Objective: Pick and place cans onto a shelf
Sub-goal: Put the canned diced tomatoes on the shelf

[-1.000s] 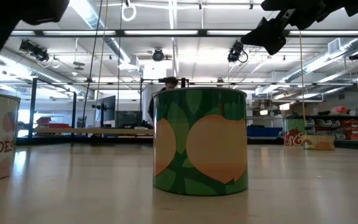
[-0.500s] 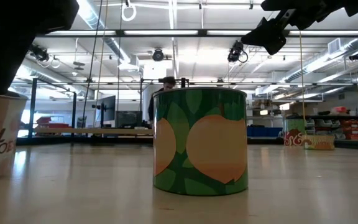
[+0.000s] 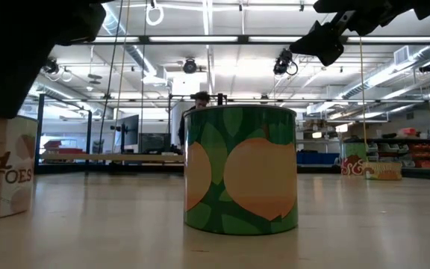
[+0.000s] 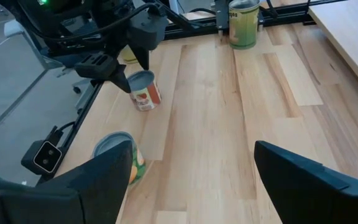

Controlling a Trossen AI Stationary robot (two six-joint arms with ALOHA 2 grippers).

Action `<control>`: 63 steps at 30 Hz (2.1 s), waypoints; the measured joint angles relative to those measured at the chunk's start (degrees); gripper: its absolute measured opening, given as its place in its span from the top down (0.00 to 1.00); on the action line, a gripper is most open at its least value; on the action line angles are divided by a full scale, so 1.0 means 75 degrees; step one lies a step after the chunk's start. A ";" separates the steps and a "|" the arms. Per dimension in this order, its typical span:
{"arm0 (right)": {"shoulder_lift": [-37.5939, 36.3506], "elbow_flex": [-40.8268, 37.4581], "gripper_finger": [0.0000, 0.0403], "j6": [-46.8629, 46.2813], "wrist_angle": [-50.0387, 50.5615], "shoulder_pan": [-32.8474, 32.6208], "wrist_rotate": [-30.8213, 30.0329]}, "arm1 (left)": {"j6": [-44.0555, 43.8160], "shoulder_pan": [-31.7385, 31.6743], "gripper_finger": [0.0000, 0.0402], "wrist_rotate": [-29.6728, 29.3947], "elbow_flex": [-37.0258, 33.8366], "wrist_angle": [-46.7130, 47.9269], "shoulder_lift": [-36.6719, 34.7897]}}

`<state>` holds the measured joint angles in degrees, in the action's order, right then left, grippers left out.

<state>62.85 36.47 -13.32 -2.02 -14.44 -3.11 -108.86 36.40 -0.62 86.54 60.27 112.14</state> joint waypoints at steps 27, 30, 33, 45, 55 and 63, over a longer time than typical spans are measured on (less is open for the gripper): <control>-0.0058 0.0140 0.15 -0.0150 0.0227 0.0157 -0.0047 | 0.1610 -0.0541 0.30 0.0251 -0.0149 -0.0355 0.0213; -0.0093 0.0662 0.15 -0.0492 0.0982 0.0279 -0.0050 | 0.2234 -0.0831 0.30 0.0154 0.0076 -0.0082 -0.0128; -0.0087 0.1371 0.15 -0.0304 0.2120 0.0323 -0.0103 | 0.3068 -0.1240 0.30 -0.0137 0.0206 0.0546 -0.0536; -0.0082 0.2923 0.19 0.0716 0.4010 0.0739 -0.0863 | 0.8623 -0.5224 0.30 -0.0761 0.0224 0.2499 -0.2551; -0.0012 0.2926 0.19 0.0050 0.4764 0.1534 -0.1665 | 1.4497 -0.8953 0.30 -0.0345 0.0219 0.1926 -0.2114; 0.0337 0.2926 0.19 -0.0154 0.4371 0.2403 -0.2190 | 1.6266 -1.0123 0.30 -0.0355 0.0219 0.1540 -0.1181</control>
<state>65.38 58.41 -14.48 30.76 3.59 -19.54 13.13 -39.52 -3.29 88.18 71.82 103.28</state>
